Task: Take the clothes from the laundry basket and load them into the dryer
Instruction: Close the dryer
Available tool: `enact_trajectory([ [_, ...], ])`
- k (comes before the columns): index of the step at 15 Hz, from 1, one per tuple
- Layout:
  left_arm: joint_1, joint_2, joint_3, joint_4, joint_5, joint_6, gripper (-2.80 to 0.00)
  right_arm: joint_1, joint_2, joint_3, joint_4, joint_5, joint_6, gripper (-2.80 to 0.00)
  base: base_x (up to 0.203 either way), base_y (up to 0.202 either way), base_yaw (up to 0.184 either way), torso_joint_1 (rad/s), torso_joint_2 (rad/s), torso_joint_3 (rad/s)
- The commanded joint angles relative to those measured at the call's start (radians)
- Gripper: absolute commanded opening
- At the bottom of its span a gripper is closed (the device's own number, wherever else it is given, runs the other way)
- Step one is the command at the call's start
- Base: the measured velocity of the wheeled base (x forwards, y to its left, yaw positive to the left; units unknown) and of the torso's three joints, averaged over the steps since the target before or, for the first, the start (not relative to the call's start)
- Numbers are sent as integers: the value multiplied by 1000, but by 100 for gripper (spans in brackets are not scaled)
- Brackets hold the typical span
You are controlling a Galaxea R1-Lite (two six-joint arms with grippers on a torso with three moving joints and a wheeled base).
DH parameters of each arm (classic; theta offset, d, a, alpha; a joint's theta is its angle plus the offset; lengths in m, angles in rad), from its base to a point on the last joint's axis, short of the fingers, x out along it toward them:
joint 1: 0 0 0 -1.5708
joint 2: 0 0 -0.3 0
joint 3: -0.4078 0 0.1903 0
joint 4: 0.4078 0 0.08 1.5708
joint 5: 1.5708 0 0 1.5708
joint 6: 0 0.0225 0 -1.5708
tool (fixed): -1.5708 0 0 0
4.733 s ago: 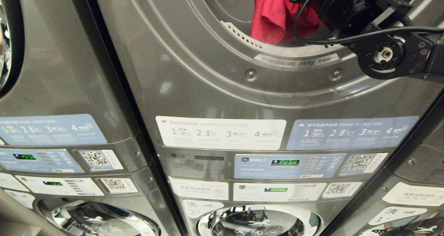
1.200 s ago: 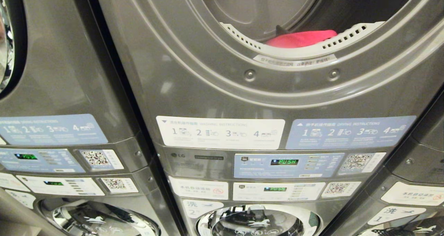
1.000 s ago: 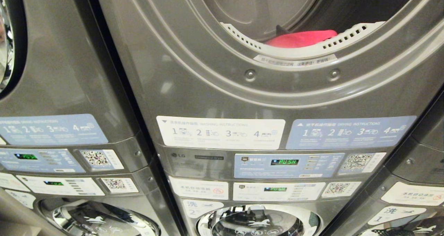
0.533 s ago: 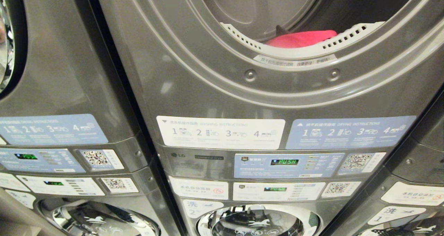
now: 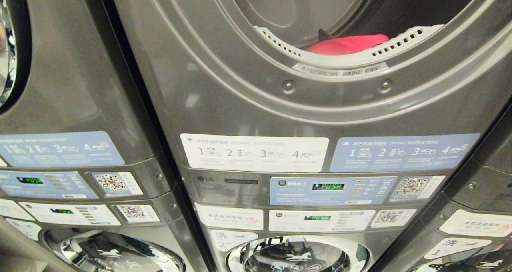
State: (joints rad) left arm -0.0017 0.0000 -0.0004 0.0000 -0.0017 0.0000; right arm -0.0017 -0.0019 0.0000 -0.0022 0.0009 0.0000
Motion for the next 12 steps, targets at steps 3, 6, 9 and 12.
enact_trajectory([
  [3,0,-2,0,0,0,-1,-280,0,2,-1,-2,1,4,-280,-138,0,-1,15,6,1],
  [6,0,-2,0,0,0,-2,-280,0,2,0,-1,1,5,-280,-199,0,1,-7,5,6],
  [9,0,-2,0,0,0,-2,-280,0,2,-1,-1,1,3,-280,-193,0,3,-2,5,1],
  [12,0,-2,0,0,0,-2,-280,0,2,-2,-1,1,5,-280,-194,0,3,5,4,3],
])
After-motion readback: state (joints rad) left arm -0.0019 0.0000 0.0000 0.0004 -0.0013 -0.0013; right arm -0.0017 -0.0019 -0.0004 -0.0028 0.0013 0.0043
